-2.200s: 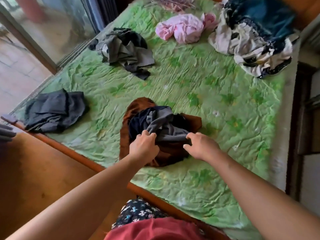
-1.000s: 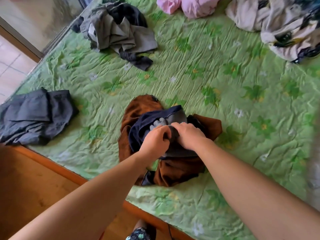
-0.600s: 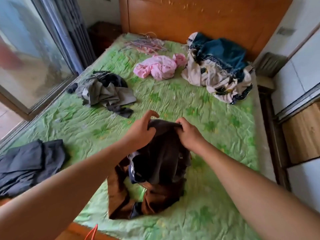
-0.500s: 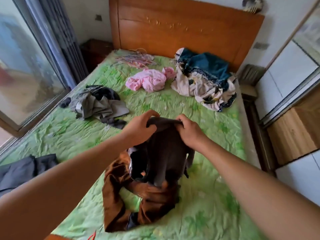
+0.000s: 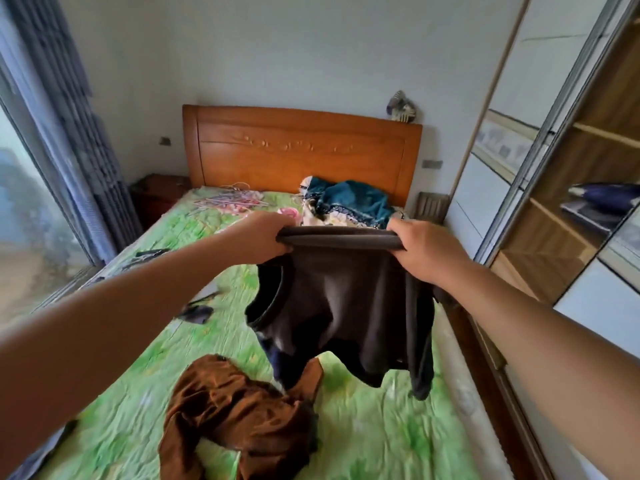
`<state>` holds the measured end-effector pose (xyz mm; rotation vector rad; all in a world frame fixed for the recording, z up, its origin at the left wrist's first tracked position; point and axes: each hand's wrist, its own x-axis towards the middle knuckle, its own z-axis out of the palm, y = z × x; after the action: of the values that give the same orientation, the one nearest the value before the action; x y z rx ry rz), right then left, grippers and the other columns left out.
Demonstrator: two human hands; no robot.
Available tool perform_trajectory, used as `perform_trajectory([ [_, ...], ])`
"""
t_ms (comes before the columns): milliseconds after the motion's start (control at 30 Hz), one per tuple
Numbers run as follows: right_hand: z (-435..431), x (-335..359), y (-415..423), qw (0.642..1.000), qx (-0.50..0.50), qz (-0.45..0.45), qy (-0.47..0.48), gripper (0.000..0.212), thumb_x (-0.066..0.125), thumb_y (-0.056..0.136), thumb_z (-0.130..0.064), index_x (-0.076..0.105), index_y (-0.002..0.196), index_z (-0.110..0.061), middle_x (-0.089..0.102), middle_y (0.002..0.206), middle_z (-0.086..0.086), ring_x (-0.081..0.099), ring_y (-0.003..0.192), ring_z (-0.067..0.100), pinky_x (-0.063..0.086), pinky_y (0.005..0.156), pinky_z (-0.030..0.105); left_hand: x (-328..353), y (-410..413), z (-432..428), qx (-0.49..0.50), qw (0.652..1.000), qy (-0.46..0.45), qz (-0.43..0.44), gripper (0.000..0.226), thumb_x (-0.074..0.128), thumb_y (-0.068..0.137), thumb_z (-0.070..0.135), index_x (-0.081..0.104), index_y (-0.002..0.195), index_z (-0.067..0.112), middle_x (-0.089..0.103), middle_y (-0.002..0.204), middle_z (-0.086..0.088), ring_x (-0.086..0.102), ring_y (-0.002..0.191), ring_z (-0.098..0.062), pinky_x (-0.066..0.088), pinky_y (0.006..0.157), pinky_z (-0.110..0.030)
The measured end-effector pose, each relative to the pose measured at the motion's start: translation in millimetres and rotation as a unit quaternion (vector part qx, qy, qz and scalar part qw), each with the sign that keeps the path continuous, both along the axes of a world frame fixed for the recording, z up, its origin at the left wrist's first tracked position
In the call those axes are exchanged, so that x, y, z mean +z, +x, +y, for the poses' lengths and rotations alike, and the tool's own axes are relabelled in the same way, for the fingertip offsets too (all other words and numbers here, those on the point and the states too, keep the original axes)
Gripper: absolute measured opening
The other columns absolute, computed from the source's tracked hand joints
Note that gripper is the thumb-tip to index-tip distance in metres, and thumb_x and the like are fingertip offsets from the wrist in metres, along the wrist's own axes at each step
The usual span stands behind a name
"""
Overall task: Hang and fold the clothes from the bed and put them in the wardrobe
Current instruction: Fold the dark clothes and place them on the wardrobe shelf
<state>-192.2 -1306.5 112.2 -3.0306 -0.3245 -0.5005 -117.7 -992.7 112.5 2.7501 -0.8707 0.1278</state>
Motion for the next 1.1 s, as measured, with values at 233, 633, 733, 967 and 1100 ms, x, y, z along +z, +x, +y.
perform_trajectory([
  [233, -65, 11, -49, 0.990, -0.038, 0.091, 0.099, 0.032, 0.063, 0.089, -0.031, 0.053, 0.119, -0.033, 0.062, 0.107, 0.002, 0.063, 0.095, 0.026, 0.052, 0.078, 0.039, 22, -56, -101, -0.008, 0.952, -0.296, 0.076, 0.013, 0.066, 0.091, 0.015, 0.062, 0.098, 0.025, 0.066, 0.087, -0.006, 0.063, 0.073, -0.017, 0.051, 0.063, -0.037],
  [633, -63, 17, -71, 0.915, 0.044, 0.008, 0.401, 0.006, 0.061, 0.095, -0.023, 0.066, 0.098, -0.022, 0.068, 0.089, -0.005, 0.061, 0.083, 0.004, 0.044, 0.071, 0.029, 6, -125, -188, 0.004, 0.874, -0.454, 0.174, 0.071, 0.086, 0.067, 0.046, 0.046, 0.122, 0.028, 0.059, 0.114, -0.003, 0.062, 0.099, -0.014, 0.056, 0.083, -0.032],
  [733, -59, 21, -68, 0.906, 0.040, -0.016, 0.422, 0.010, 0.058, 0.095, -0.022, 0.066, 0.097, -0.028, 0.067, 0.089, -0.018, 0.059, 0.083, -0.008, 0.040, 0.069, 0.010, -68, -157, -180, 0.061, 0.932, -0.331, 0.132, 0.102, 0.091, 0.061, 0.048, 0.035, 0.143, 0.025, 0.040, 0.123, 0.005, 0.045, 0.113, -0.009, 0.039, 0.099, -0.025],
  [967, -48, 23, -51, 0.897, 0.017, 0.020, 0.442, 0.011, 0.056, 0.090, -0.021, 0.066, 0.091, -0.018, 0.066, 0.085, 0.001, 0.060, 0.077, 0.005, 0.041, 0.068, 0.025, -136, -141, -152, 0.212, 0.922, -0.274, 0.171, 0.036, 0.065, 0.082, 0.025, 0.056, 0.116, 0.018, 0.038, 0.110, 0.002, 0.053, 0.096, -0.024, 0.043, 0.086, -0.029],
  [1100, -55, 23, -39, 0.896, -0.038, 0.021, 0.442, 0.014, 0.057, 0.087, -0.015, 0.066, 0.094, -0.008, 0.064, 0.090, 0.015, 0.056, 0.078, 0.018, 0.040, 0.071, 0.034, -125, -101, -115, 0.211, 0.934, -0.271, 0.103, 0.012, 0.058, 0.086, 0.020, 0.069, 0.092, 0.019, 0.064, 0.090, -0.002, 0.062, 0.083, -0.027, 0.045, 0.068, -0.032],
])
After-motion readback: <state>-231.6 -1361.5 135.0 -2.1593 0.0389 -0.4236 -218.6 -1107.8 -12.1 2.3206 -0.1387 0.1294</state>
